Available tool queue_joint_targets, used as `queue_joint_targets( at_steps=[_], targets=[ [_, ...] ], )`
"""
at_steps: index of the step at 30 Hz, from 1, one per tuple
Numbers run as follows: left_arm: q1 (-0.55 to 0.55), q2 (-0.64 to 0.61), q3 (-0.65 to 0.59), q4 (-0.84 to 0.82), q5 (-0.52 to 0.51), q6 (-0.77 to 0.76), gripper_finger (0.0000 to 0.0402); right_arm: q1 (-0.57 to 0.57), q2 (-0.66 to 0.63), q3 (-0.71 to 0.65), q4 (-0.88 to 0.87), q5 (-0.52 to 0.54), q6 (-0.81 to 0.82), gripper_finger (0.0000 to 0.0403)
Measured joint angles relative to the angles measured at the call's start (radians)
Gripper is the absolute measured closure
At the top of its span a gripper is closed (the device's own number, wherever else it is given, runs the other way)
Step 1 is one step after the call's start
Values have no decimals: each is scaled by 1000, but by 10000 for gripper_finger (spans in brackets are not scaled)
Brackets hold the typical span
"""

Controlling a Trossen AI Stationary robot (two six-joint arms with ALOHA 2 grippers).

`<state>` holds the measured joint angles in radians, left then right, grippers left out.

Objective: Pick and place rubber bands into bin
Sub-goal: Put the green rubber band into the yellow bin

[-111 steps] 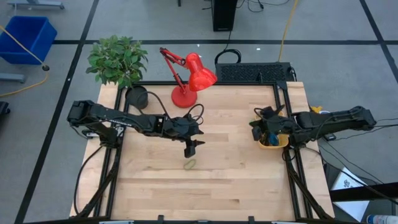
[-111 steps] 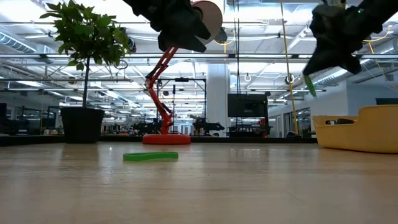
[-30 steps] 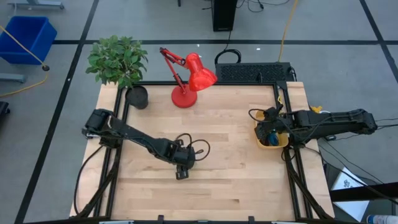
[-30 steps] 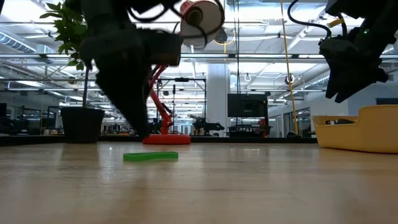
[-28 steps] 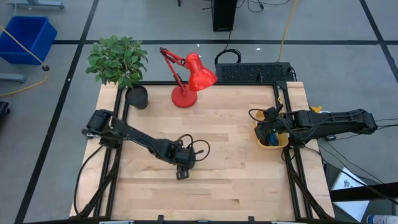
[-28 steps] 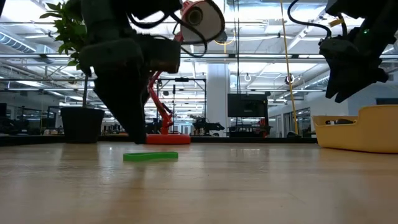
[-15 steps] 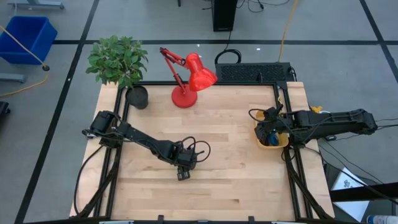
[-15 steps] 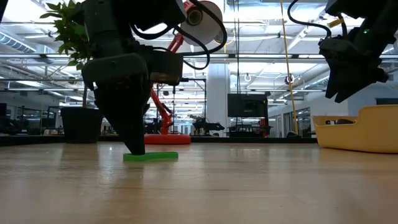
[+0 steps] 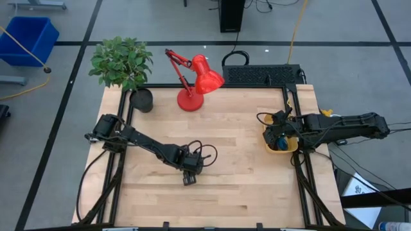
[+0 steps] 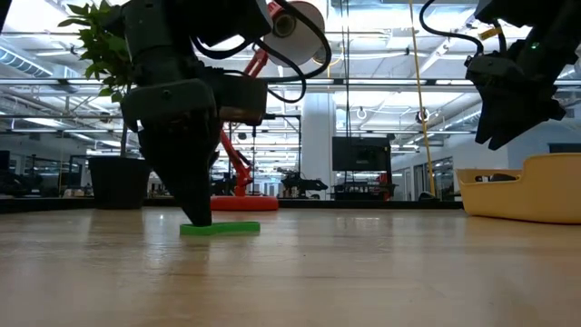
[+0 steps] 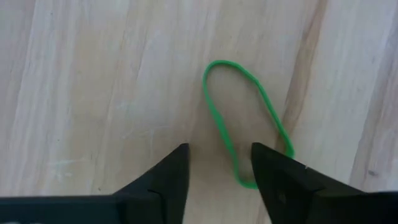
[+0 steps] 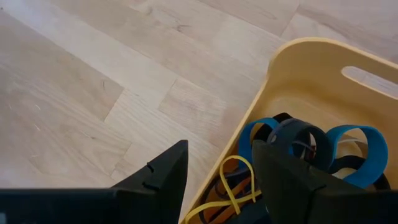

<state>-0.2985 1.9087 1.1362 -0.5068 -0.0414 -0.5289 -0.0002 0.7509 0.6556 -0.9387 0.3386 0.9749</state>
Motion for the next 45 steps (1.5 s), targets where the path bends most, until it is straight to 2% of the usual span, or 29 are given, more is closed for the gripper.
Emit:
queue_joint_targets(
  at_steps=[9, 17, 26, 31, 38, 45],
  targets=[
    [1, 1, -1, 12, 10, -1, 337, 0, 0, 0, 0, 0, -12, 229],
    [-1, 3, -3, 75, 52, -1, 391, 0, 0, 0, 0, 0, -19, 228],
    [-1, -7, -3, 73, 50, 26, 398, 0, 0, 0, 50, 0, -36, 232],
    [7, -34, -5, 54, 68, 49, 399, 0, 0, 0, 242, -37, -165, 230],
    [26, -87, -3, 67, 67, 77, 399, 2, 1, 0, 568, -214, -357, 229],
    [52, -161, -3, 186, 40, 168, 400, 12, 0, 0, 765, -239, -449, 232]
  ],
)
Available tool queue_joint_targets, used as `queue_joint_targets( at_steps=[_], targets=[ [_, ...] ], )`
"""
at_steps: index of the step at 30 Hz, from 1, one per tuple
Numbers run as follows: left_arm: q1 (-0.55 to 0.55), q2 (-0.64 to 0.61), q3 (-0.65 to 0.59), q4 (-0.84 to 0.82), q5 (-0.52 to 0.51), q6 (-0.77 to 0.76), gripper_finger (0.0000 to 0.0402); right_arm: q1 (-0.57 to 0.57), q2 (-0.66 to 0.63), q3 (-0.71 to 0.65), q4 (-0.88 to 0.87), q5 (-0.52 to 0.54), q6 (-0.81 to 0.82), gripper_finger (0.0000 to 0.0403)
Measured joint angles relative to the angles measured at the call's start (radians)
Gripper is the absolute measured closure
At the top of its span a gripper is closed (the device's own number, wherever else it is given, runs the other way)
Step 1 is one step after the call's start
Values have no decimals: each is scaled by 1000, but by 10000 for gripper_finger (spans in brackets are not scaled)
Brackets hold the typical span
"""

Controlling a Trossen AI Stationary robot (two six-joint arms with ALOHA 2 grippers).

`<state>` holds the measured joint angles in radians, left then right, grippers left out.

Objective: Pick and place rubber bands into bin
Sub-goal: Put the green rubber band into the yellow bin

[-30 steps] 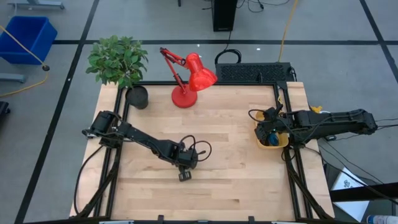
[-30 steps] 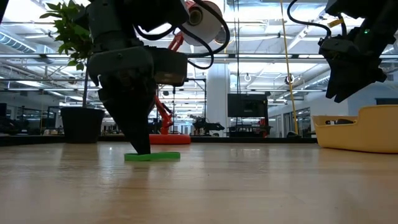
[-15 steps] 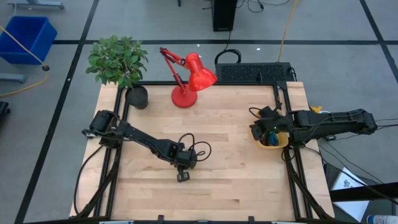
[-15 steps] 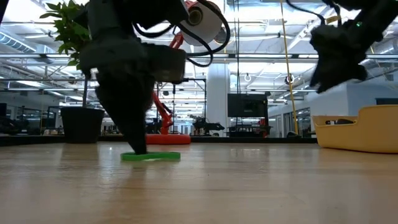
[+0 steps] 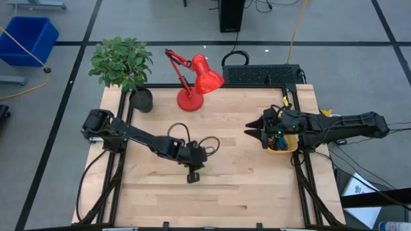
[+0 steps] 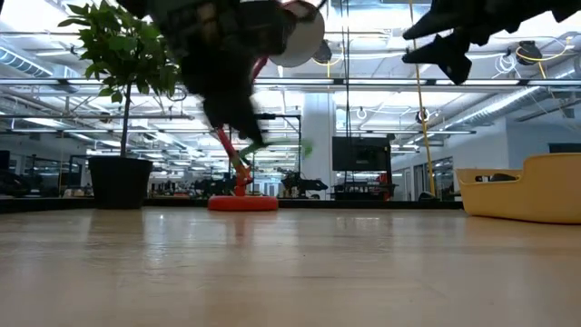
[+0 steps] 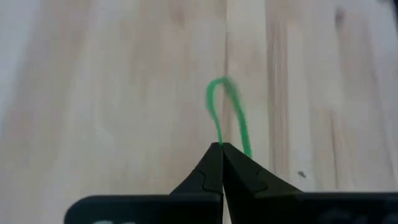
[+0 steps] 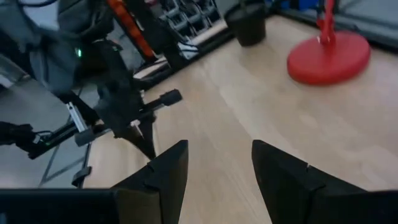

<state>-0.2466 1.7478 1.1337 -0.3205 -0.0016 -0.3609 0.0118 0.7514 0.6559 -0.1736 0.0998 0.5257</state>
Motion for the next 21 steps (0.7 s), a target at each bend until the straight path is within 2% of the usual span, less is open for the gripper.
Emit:
queue_joint_targets(
  at_steps=[6, 8, 12, 21],
  targets=[
    [48, -53, 0, 163, -60, 94, 400, 40, 37, -1, 55, -1, -81, 232],
    [68, -60, 1, 262, -75, 121, 400, 57, 58, 0, 59, -1, -97, 232],
    [102, -60, 1, 393, -78, 186, 400, 89, 129, -1, 113, -53, -113, 232],
    [137, -60, 1, 425, -78, 234, 398, 123, 284, -1, 287, -77, -144, 232]
  ],
)
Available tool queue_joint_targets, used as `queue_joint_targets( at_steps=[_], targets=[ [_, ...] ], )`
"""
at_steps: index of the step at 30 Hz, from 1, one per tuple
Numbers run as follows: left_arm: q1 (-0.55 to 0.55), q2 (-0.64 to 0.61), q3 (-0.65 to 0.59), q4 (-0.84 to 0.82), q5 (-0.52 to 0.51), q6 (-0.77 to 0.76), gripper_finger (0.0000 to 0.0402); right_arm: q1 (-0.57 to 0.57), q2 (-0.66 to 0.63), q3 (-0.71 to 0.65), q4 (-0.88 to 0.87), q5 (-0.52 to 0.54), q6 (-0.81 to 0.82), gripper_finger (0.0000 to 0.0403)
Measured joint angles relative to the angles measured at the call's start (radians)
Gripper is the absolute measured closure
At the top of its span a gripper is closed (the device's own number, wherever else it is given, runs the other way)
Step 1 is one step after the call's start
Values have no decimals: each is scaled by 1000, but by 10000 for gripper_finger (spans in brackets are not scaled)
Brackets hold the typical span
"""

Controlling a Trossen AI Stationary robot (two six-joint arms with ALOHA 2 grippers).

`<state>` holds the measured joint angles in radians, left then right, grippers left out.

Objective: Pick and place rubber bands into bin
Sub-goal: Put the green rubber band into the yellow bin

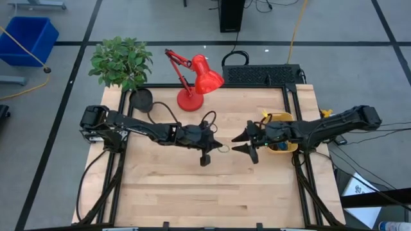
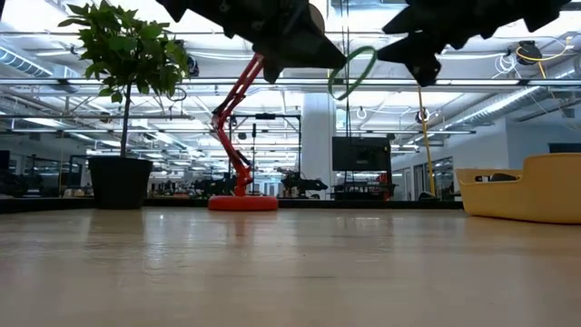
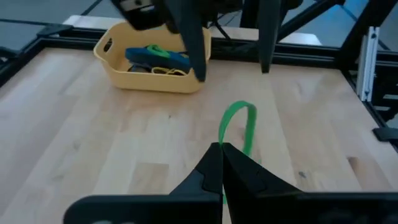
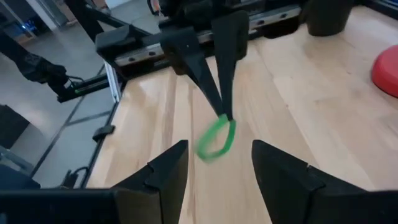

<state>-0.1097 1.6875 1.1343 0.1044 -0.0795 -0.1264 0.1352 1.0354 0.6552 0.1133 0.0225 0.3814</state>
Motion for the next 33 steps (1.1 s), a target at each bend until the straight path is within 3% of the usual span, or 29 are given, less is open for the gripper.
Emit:
queue_joint_targets(
  at_steps=[20, 26, 33],
  targets=[
    [23, 0, 0, 31, -53, 19, 398, 11, 194, 0, 268, -55, 49, 241],
    [33, 0, 0, 27, -53, 19, 392, 11, 194, 0, 257, -80, 51, 289],
    [33, 0, 0, 27, -53, 18, 396, 11, 194, 0, 245, -80, 26, 385]
  ],
)
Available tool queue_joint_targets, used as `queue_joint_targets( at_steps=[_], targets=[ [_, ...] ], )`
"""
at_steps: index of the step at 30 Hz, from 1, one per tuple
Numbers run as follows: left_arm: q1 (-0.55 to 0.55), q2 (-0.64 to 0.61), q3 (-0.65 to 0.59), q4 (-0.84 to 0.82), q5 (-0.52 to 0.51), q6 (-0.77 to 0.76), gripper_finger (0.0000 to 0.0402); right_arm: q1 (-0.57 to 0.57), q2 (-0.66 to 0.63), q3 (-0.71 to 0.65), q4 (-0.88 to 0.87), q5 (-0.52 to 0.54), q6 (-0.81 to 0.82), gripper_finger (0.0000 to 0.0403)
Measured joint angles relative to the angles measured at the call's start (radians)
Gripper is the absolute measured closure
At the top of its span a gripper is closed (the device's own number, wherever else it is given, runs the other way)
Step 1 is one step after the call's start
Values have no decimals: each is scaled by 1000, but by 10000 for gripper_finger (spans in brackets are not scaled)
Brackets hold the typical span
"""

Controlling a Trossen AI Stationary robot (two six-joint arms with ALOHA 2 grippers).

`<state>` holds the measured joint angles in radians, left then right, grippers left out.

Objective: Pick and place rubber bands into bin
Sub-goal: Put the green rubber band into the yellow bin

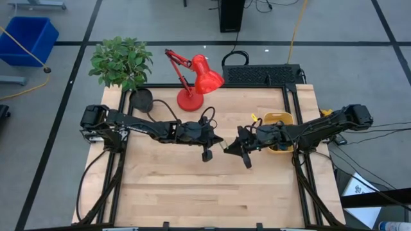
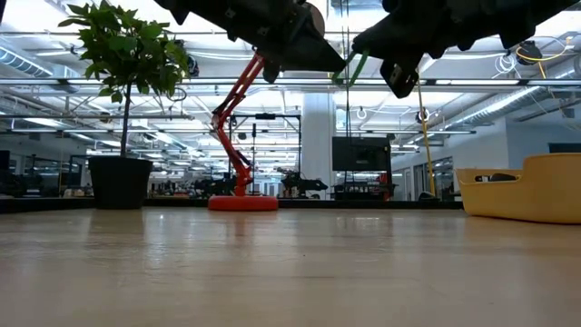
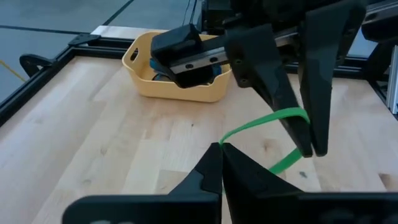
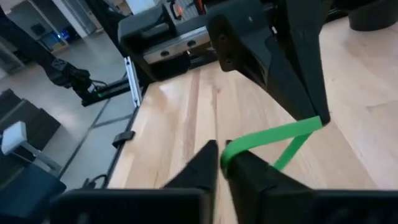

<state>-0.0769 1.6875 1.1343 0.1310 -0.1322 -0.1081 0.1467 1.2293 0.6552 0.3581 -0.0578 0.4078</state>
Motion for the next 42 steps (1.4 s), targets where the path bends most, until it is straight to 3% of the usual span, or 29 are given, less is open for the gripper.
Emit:
queue_joint_targets(
  at_steps=[10, 15, 18, 23, 29, 34, 42],
  targets=[
    [0, 0, 0, -2, 0, 0, 332, 0, 0, 0, 4, 0, -11, 399],
    [0, 0, 1, -35, -13, -54, 264, -1, -15, 0, -28, 4, -9, 401],
    [0, 0, 1, -118, -18, -87, 224, -2, -58, 0, -133, 41, -1, 401],
    [2, 0, 1, -332, -17, -199, 185, -24, -196, 7, -421, 162, 59, 402],
    [21, 0, 1, -518, -1, -329, 174, -66, -358, 103, -907, 346, 202, 402],
    [33, 0, 1, -521, 0, -346, 174, -118, -409, 235, -1288, 453, 342, 402],
    [50, 0, 1, -499, 0, -343, 174, -215, -397, 336, -1699, 466, 561, 402]
  ],
)
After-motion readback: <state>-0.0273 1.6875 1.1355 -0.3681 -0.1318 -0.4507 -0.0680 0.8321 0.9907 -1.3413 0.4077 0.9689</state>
